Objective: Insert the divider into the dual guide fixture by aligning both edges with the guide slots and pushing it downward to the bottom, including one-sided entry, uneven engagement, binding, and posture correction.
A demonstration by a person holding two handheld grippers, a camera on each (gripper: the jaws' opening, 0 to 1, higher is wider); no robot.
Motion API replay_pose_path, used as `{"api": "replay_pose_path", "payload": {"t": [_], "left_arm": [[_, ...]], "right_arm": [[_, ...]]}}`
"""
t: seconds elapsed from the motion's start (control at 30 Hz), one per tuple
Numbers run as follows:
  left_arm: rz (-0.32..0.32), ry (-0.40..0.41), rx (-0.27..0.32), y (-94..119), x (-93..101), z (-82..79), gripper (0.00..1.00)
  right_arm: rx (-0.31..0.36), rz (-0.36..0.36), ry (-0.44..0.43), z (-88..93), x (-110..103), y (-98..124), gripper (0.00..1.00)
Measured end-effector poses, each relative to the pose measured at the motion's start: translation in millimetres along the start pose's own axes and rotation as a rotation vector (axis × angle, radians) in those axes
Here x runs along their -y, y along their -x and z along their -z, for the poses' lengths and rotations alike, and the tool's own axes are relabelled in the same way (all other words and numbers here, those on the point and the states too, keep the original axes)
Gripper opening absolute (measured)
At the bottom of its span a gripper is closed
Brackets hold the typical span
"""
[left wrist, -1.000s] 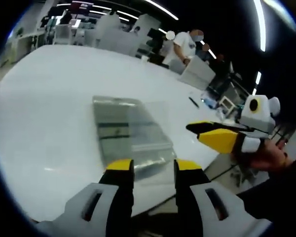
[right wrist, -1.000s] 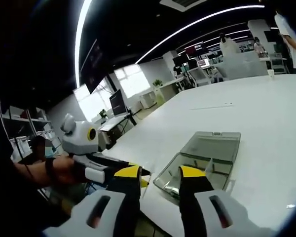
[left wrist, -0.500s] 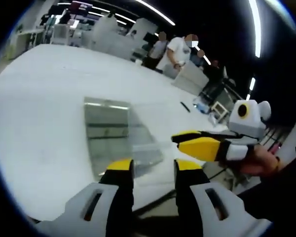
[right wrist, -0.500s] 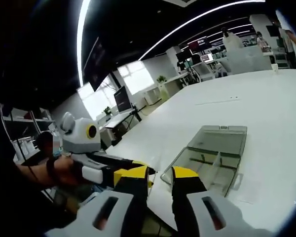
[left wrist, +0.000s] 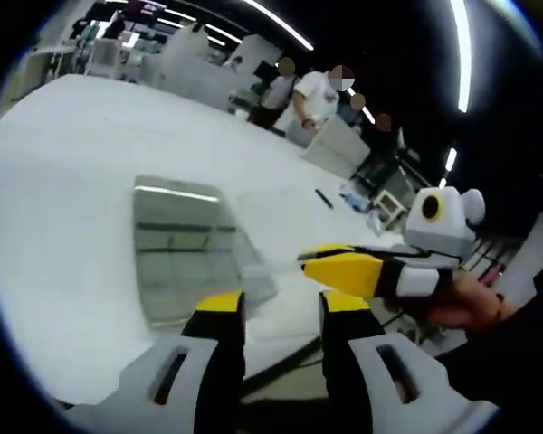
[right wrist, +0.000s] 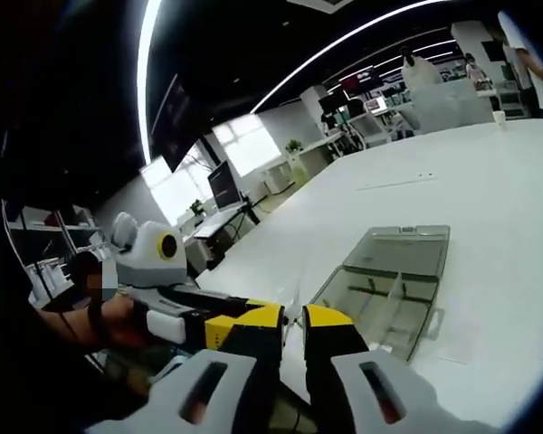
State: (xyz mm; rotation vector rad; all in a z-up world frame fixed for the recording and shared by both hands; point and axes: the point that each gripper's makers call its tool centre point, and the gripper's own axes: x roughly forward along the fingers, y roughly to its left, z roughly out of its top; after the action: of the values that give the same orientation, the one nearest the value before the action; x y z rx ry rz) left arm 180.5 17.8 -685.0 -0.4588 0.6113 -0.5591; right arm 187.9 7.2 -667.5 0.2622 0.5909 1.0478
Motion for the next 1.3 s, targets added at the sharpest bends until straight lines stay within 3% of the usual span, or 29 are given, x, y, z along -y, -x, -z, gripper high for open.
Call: {"api": "replay_pose_path", "payload": {"t": [0.33,0.53,0.77,0.83,1.3], "left_arm": [[-0.002,0.001,0.0,2.2,2.3,3.5,0.29],[-0.002,-0.006,-0.013,0.6,3.8,6.8,0.3],[0.034,-0.005,-0.002,-2.0,5.7,5.5,0.3],[0.041,-0.031,-0.035,-1.2,4.3,11.7,0.23],[0.059,-0.054,-0.026,6.7,-7.7,10.6,0.3]], "right_arm": [[0.01,0.0,-0.057,2.3,-2.0,1.4,0.02],[-0.02,0.043,-0.067,4.5,-0.2,3.4,0.0],[-0.002,0.081,-0.127,0.2,4.1,3.4,0.0],[0.007,0.082,-0.143,-2.5,5.3,4.4,0.0],[0.002,0.124,-0.163,-8.4,7.5,-4.4,0.0]]}}
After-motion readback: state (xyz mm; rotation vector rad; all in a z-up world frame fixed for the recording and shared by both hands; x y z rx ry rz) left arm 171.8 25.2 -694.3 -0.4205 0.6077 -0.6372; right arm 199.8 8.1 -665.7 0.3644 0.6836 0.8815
